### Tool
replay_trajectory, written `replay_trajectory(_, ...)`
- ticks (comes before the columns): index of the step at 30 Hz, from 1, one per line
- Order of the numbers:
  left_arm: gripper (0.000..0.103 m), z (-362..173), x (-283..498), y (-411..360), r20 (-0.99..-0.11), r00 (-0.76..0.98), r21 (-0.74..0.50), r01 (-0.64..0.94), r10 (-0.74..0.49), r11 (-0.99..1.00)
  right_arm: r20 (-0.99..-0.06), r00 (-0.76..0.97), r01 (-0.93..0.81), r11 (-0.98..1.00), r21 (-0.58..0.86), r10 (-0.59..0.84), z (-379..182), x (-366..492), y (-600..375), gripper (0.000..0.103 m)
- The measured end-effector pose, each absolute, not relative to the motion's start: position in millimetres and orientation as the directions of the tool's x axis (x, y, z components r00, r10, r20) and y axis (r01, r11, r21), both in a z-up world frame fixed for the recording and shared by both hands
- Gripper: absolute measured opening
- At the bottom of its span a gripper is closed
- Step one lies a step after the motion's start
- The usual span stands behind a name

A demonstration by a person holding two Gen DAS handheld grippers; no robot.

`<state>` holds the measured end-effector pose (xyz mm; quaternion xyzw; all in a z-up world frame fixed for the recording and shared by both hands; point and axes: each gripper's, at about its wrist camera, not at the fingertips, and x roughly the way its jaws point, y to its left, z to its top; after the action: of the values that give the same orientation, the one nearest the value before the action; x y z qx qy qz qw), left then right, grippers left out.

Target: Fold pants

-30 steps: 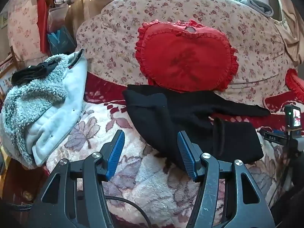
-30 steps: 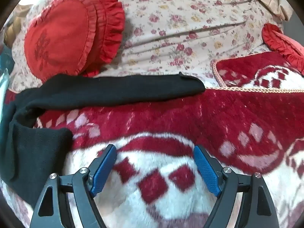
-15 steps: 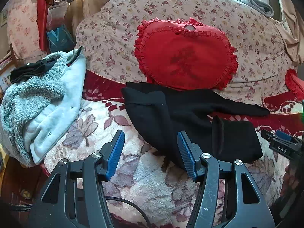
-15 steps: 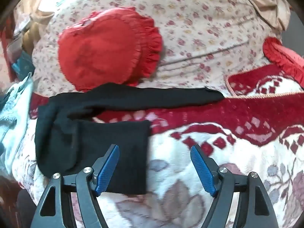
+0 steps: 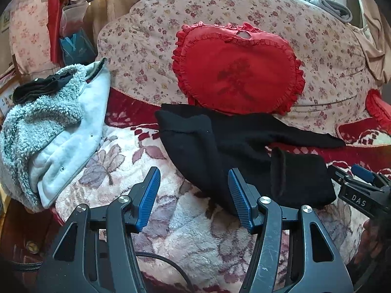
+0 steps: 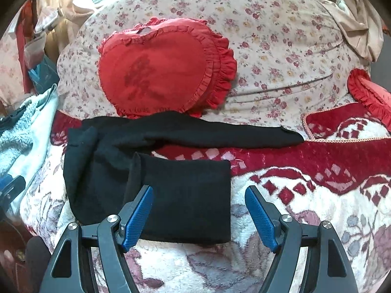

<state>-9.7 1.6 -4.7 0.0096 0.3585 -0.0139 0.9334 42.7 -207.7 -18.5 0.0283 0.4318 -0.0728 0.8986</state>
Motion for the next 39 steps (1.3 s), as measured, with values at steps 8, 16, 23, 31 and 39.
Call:
replay_trajectory(8, 0.058, -5.0, -7.8, -0.5, -0.674, 0.738, 0.009, 0.037, -0.021, 0.999, -0.783, 0.613, 0.146, 0.989, -0.022, -0.108, -19.4, 43.6, -202.0, 0.076)
replay_trajectory(16, 0.058, -5.6, -7.8, -1.5, -0.676, 0.736, 0.01, 0.04, -0.023, 0.999, -0.788, 0.606, 0.138, 0.99, -0.029, -0.108, -21.3, 45.6, -199.0, 0.076)
replay_trajectory(23, 0.058, -9.4, -6.9, -6.6, -0.68, 0.733, 0.012, 0.043, -0.024, 0.999, -0.792, 0.601, 0.13, 0.991, -0.036, -0.108, -23.3, 47.8, -196.5, 0.076)
replay_trajectory(31, 0.058, -9.7, -7.0, -6.9, -0.68, 0.733, 0.014, 0.044, -0.023, 0.999, -0.799, 0.593, 0.121, 0.992, -0.039, -0.104, -26.3, 50.0, -193.7, 0.076)
replay_trajectory(39, 0.058, -17.1, -0.2, -3.7, -0.694, 0.72, 0.01, 0.042, -0.023, 0.999, -0.807, 0.581, 0.111, 0.993, -0.047, -0.104, -31.1, 55.0, -191.0, 0.076)
